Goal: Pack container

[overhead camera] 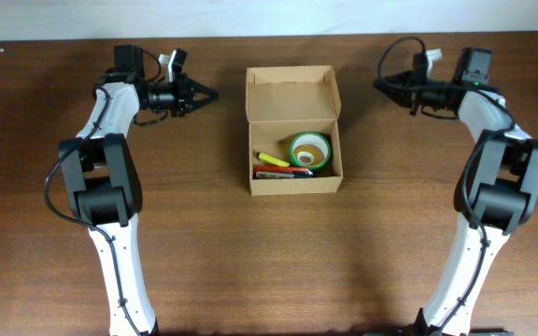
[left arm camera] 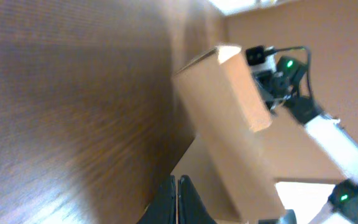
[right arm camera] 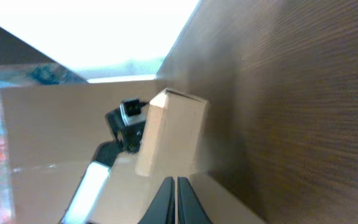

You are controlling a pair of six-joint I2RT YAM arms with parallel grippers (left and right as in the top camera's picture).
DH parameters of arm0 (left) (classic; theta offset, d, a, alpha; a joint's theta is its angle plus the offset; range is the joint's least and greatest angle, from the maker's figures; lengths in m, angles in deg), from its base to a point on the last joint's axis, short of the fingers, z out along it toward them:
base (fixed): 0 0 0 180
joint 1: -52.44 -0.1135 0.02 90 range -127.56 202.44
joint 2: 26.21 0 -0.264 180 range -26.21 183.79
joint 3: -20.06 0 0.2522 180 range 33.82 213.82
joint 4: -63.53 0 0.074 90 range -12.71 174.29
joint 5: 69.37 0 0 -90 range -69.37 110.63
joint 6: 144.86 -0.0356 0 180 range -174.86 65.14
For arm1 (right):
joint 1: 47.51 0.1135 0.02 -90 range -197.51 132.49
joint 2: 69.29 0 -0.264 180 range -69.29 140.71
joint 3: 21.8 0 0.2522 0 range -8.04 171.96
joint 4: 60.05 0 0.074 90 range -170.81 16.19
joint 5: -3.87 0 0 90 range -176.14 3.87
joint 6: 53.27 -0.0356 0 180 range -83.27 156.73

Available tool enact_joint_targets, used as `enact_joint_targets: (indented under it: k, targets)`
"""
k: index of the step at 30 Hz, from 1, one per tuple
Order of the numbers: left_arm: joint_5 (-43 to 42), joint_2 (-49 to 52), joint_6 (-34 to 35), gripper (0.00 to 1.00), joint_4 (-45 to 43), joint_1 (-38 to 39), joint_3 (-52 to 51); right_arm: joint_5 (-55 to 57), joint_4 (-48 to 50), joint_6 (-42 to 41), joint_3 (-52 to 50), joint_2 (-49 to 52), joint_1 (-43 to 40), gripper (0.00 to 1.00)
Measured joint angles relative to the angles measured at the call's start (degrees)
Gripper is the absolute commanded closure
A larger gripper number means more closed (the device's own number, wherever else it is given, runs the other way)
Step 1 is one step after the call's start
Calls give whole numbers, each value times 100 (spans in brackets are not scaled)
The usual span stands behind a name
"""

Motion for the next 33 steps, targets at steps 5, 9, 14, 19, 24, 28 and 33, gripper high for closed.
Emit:
enact_joint_targets:
  k: [5,9,14,19,24,28,33]
  targets:
    - [-203,83,931,98,-881,0,2,-155,1521,-1578,15,275,214,96]
    - [-260,190,1419,98,-1211,35,0,-201,1626,-2164,15,472,302,96]
    - [-282,380,1958,98,-1681,181,0,-201,1631,-2459,15,605,306,96]
    - [-278,627,2404,98,-2129,404,-4,-199,1617,-2549,15,612,299,96]
    - [-278,651,2710,98,-2345,542,-4,-192,1596,-2590,15,614,326,96]
    - [-258,651,2822,98,-2352,527,-4,-175,1506,-2597,15,684,459,96]
    - [-256,651,2879,98,-2347,527,-4,-157,1475,-2594,15,857,728,96]
